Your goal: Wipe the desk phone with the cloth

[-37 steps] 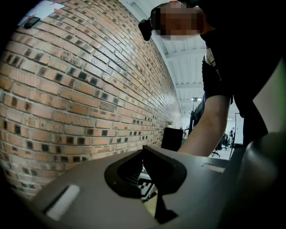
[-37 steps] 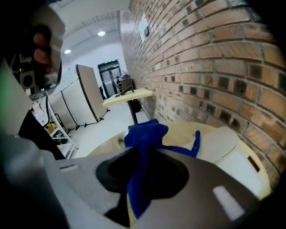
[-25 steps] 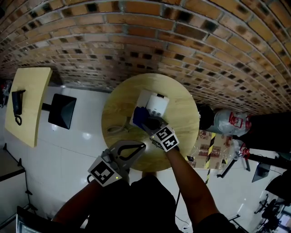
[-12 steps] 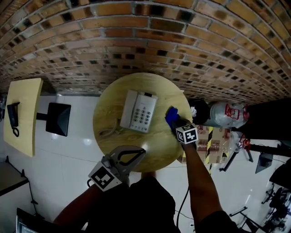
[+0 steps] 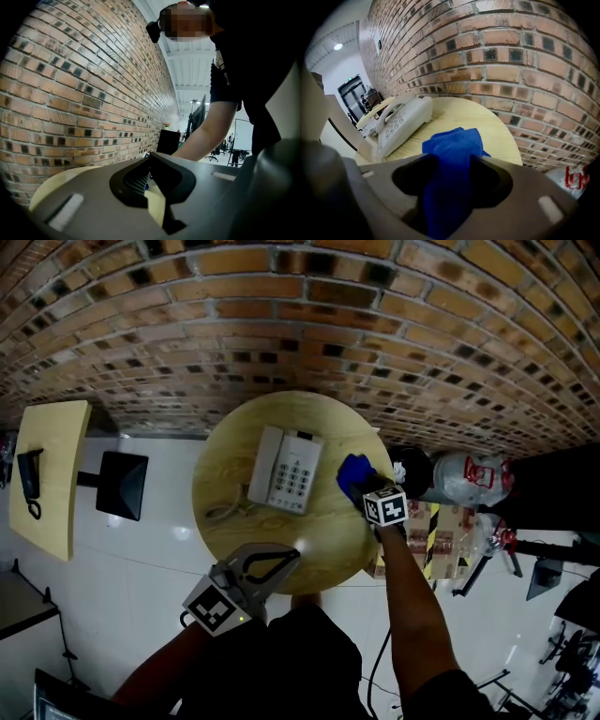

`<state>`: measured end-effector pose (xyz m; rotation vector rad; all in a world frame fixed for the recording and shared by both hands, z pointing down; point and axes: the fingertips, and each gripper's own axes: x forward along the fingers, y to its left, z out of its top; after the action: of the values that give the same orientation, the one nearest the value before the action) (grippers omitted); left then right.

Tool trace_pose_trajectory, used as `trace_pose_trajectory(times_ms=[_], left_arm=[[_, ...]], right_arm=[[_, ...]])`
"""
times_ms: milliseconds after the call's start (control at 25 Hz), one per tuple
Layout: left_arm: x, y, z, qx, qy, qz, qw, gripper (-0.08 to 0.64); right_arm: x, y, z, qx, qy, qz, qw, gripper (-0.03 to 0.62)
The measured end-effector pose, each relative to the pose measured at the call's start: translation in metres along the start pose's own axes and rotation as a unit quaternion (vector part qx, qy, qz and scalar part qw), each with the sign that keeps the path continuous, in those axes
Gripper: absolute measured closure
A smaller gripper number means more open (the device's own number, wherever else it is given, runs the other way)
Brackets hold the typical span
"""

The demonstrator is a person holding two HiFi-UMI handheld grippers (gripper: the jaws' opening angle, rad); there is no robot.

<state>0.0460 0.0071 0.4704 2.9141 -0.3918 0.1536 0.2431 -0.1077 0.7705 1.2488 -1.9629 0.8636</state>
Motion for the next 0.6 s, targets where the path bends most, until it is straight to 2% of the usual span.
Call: trace_pose_trajectory(times_ms=[80,120,200,320,400,520,600], left_arm=[[-0.007,0.0,0.003,0.013,0.001,0.0,0.9999,0.56],[-0.011,0.001,0.006,0.005,-0.002,0.006,1.0,0.56],[-0.021,0.004,0.012,-0.016,-0.008,0.019,0.9997,0.56],[-0.036,0.004,0.022,-0.01,-0.013,0.021,0.9997,0.56],[-0.046,0.0,0.032,-0.004,-0.017,0.016,0.9997,0.56],[-0.06,-0.017,0.056,0.013,-0.034,-0.007,0.9993,0.56],[-0.072,-0.034,0.072,0.05,-0.042,-0.036,0.9972,0.56]], right_arm=[[-0.012,0.001,0.011,-0.013,-0.02,-0.012,1.0,0.35],[-0.021,0.003,0.021,-0.021,-0.039,-0.016,0.999,0.35],[-0.045,0.012,0.048,-0.036,-0.087,-0.023,0.995,0.35],[-0.096,0.044,0.088,-0.051,-0.163,-0.015,0.985,0.35],[-0.137,0.084,0.108,-0.057,-0.215,0.009,0.975,0.35],[-0.202,0.172,0.125,-0.055,-0.281,0.07,0.955,0.35],[-0.242,0.236,0.129,-0.062,-0.311,0.104,0.943,0.353]])
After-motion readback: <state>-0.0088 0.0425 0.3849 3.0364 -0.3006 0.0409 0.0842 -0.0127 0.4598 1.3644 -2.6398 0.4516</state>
